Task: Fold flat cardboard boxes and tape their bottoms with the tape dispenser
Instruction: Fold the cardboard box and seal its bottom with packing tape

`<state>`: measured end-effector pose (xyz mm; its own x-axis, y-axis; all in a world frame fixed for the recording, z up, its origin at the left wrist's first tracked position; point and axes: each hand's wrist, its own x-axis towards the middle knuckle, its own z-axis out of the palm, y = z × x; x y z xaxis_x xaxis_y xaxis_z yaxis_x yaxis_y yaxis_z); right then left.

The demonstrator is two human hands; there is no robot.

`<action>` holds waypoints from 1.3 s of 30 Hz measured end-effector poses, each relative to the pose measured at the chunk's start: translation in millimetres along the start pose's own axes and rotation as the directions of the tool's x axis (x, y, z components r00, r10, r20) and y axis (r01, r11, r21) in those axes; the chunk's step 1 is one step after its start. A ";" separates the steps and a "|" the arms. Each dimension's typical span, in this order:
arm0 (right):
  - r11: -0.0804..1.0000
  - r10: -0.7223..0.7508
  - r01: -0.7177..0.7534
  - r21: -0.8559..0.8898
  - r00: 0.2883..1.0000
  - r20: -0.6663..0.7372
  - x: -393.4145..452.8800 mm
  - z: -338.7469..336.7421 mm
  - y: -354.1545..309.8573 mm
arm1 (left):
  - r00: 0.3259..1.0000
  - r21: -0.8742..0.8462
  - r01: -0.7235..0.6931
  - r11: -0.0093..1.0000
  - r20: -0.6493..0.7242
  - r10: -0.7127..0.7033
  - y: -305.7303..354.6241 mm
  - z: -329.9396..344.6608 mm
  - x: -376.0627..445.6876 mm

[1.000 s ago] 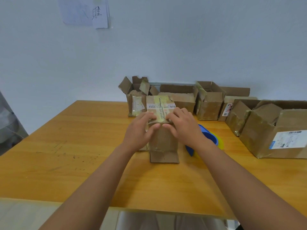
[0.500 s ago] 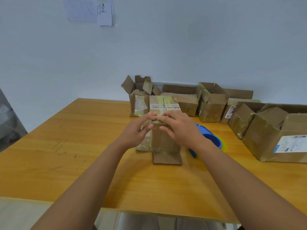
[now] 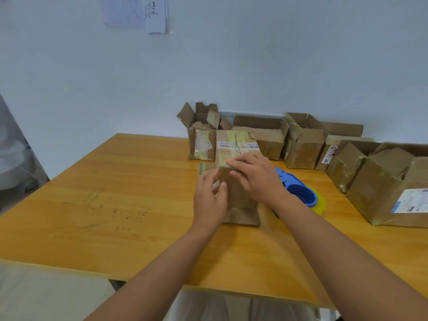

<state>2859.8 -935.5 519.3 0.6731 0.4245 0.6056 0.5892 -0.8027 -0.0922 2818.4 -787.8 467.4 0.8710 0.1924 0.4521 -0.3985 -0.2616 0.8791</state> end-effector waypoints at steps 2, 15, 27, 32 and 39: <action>1.000 0.010 -0.011 0.011 1.000 0.009 0.3 0.1 -0.5 | 0.999 0.030 0.000 1.000 0.036 -0.001 1.4 1.2 -3.3; 0.999 0.037 -0.038 0.023 0.998 0.042 1.5 1.8 0.1 | 0.997 0.124 -0.030 0.992 0.069 0.021 4.0 -0.1 -3.0; 0.998 0.050 -0.052 0.025 0.997 0.061 2.2 1.3 -0.1 | 0.994 0.189 -0.024 0.982 0.106 0.004 2.3 -0.9 3.8; 0.996 0.068 -0.073 0.047 0.993 0.101 3.2 -0.7 0.7 | 0.991 0.086 0.040 0.996 0.128 -0.050 5.0 -1.5 5.4; 0.990 0.126 -0.127 0.062 0.992 0.013 -17.2 -12.1 23.9 | 0.984 0.286 -0.143 0.948 0.143 0.105 10.2 -11.9 19.7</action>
<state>2856.9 -967.0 516.3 0.7476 0.3253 0.5791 0.5261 -0.8222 -0.2173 2828.2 -775.4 487.1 0.8562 0.0270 0.5159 -0.4198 -0.5458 0.7252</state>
